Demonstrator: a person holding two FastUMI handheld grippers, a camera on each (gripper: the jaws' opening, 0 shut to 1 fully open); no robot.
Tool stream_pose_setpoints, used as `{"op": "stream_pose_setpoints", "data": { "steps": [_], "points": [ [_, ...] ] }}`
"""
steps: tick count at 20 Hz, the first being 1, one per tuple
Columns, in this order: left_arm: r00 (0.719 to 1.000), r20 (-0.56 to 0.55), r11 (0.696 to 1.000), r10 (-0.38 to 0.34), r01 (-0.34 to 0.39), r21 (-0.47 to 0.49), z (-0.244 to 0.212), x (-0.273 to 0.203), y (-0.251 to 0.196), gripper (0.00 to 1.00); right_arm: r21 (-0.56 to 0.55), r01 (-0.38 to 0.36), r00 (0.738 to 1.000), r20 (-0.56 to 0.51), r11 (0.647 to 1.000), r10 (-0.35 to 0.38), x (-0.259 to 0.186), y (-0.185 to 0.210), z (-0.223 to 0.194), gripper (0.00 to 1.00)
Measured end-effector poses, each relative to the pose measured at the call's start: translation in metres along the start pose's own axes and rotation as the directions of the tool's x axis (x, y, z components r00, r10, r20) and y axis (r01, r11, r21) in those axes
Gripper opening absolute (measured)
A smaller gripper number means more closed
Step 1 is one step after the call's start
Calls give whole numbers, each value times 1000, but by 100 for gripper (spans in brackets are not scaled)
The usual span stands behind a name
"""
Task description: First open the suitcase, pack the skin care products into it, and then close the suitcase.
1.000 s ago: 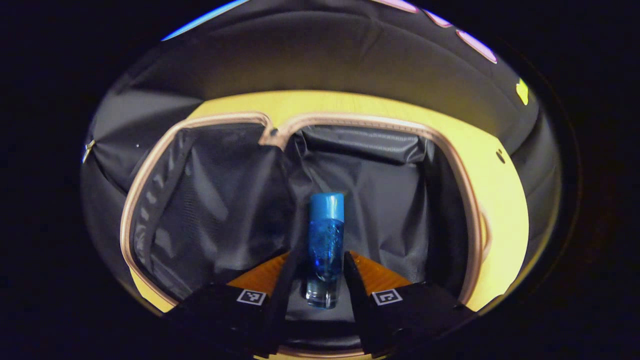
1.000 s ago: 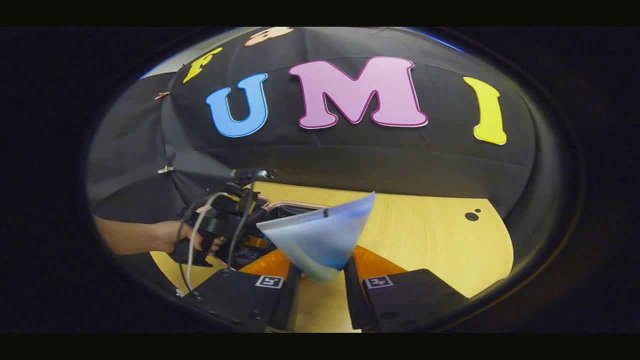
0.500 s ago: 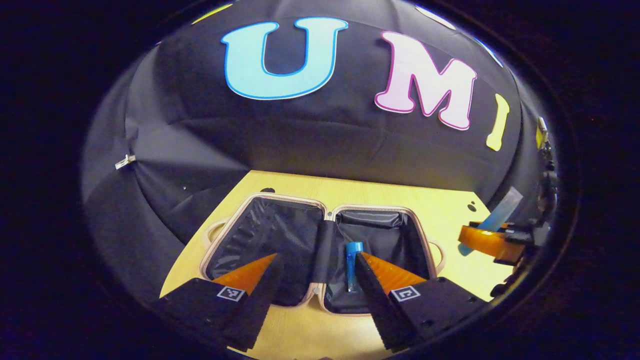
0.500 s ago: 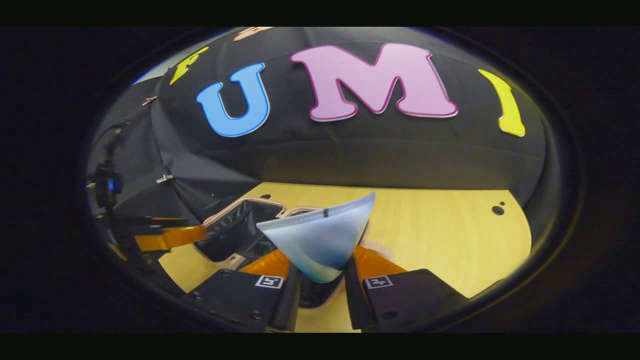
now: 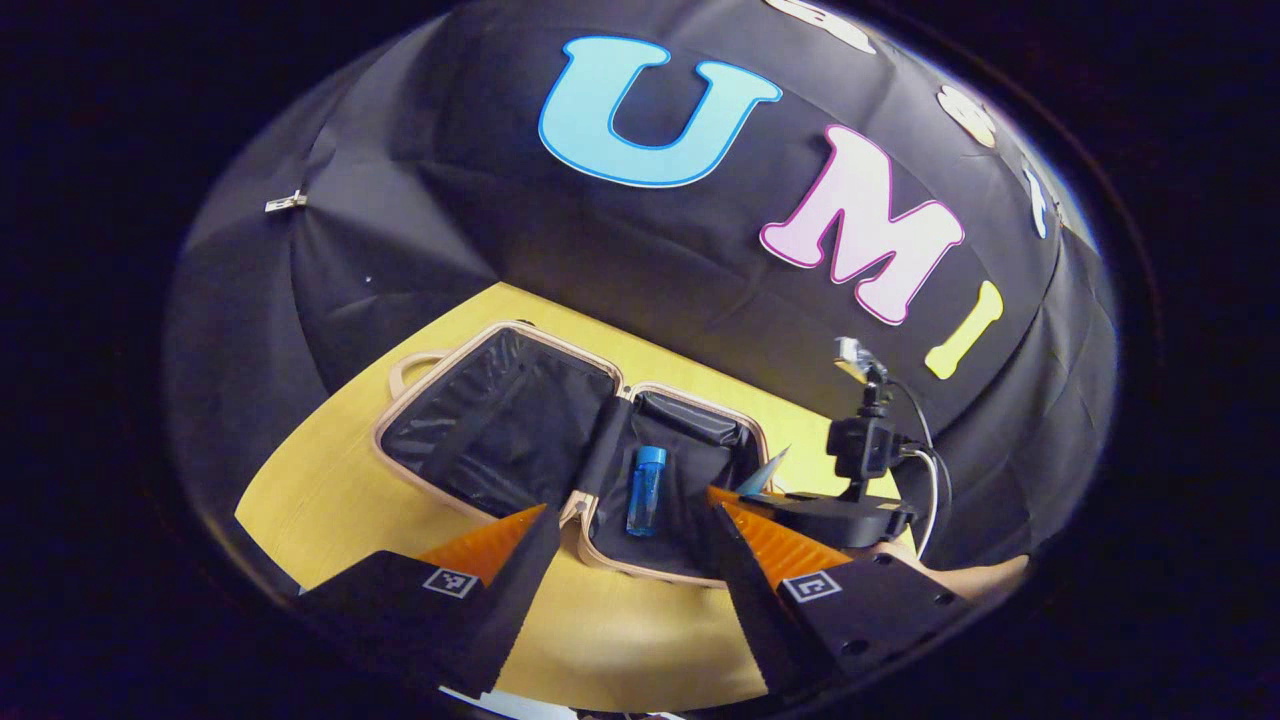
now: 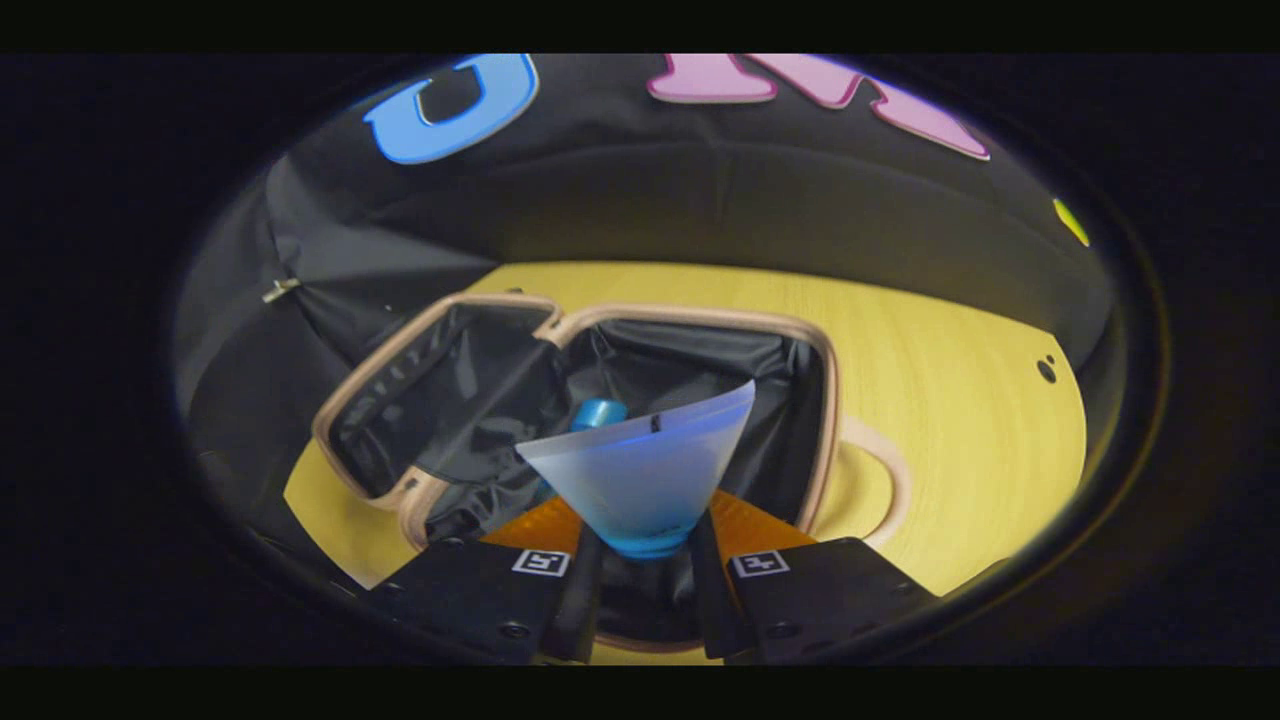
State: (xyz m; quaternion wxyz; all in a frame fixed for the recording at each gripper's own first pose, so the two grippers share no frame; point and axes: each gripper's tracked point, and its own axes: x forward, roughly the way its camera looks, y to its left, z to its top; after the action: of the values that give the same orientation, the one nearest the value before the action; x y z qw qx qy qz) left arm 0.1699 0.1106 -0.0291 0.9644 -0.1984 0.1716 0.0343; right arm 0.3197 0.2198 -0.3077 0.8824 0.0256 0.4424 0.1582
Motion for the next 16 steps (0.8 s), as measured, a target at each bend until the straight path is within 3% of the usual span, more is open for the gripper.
{"op": "stream_pose_setpoints", "data": {
  "steps": [2, 3, 4, 5, 6, 8, 11, 14, 16],
  "points": [
    [1000, 23, 1000, 1, -1, 21, 6, -8, -1, 94, 60, 24, 998, -63, 998, -21, 14, -3, -9, 44],
    [999, 32, 999, 7, -8, 36, 7, -9, 1, 94, 86, 35, 995, -94, 996, -27, 20, -3, -12, 36],
    [999, 38, 999, 12, -14, 46, 9, -10, 2, 94, 107, 36, 993, -117, 994, -23, 21, -1, -16, 36],
    [999, 40, 999, 13, -15, 49, 11, -11, 2, 94, 103, 39, 992, -125, 994, -26, 23, 0, -17, 45],
    [999, 39, 999, 13, -15, 42, 12, -10, 4, 94, 82, 54, 991, -127, 995, -44, 23, -4, -20, 39],
    [999, 35, 1000, 1, -1, 0, 13, -9, 9, 94, 63, 70, 993, -103, 996, -63, 19, -6, -16, 41],
    [998, 39, 998, 51, -49, -45, 20, -1, 43, 95, 99, 45, 998, -59, 994, -39, 5, 1, 1, 80],
    [989, 65, 990, 130, -126, -68, 31, 11, 88, 94, 105, 39, 999, 11, 994, -40, -23, -2, 15, 98],
    [977, 66, 978, 201, -197, -68, 39, 26, 129, 94, 69, 20, 996, 87, 997, -26, -51, -1, 23, 98]
  ]
}}
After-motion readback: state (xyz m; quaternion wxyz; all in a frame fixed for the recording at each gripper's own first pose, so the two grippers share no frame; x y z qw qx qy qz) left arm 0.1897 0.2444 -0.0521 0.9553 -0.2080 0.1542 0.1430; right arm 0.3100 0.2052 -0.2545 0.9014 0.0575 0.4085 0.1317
